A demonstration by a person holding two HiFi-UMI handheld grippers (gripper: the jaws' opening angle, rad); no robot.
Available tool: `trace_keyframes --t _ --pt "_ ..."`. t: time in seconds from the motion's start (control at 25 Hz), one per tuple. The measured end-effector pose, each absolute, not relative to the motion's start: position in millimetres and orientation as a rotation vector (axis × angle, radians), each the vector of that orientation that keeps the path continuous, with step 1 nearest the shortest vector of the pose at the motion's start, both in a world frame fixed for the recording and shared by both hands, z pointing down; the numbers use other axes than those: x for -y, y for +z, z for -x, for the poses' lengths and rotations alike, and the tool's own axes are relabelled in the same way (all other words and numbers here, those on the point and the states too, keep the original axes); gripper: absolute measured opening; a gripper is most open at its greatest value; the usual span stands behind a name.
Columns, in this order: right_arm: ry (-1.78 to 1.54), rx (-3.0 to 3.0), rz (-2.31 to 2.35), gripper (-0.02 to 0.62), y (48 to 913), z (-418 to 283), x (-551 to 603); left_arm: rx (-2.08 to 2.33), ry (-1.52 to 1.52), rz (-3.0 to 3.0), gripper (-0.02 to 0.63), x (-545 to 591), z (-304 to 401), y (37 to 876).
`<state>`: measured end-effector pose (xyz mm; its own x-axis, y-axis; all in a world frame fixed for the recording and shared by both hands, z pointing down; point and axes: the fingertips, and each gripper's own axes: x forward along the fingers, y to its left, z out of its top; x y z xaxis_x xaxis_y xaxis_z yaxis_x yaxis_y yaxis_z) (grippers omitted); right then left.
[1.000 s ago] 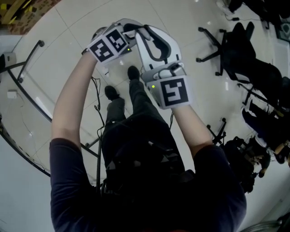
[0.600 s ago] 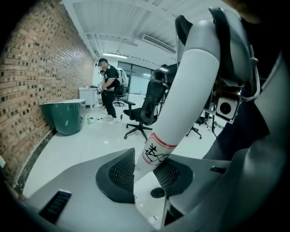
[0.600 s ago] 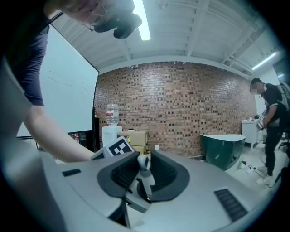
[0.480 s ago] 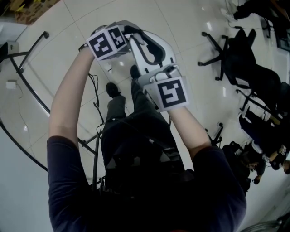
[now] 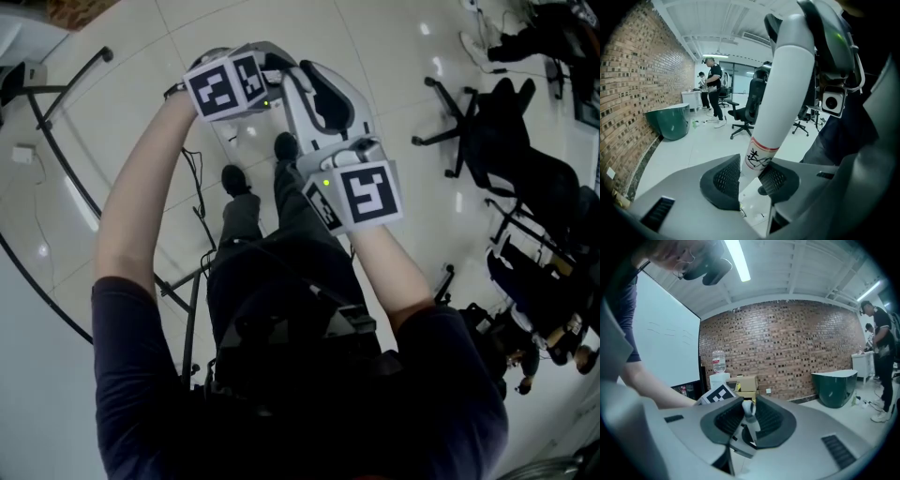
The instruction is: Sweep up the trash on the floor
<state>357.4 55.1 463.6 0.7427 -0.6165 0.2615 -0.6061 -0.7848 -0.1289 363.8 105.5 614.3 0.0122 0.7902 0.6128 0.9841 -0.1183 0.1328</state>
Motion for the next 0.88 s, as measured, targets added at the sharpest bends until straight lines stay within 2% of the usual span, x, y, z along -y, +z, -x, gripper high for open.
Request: trace_keyframes --t 0.24,0.4,0.6,0.88 --pt "-0.436 -1.054 2.888 0.092 463.7 -350.0 -46.6 1.775 -0.786 1.945 0.100 -97.3 -358.9 614.0" --pt "-0.312 -1.139 2.960 0.089 457.4 -371.2 -46.8 1.628 -0.665 2.109 0.083 -96.3 -384.4 605.5" --pt "-0.122 -1.320 3.011 0.087 415.6 -390.8 -34.1 1.498 -0.507 2.271 0.080 -81.4 -412.2 562.3" --pt "0.170 -1.460 3.030 0.087 355.5 -376.4 -16.0 1.360 -0.403 2.313 0.080 -63.4 -415.9 502.1"
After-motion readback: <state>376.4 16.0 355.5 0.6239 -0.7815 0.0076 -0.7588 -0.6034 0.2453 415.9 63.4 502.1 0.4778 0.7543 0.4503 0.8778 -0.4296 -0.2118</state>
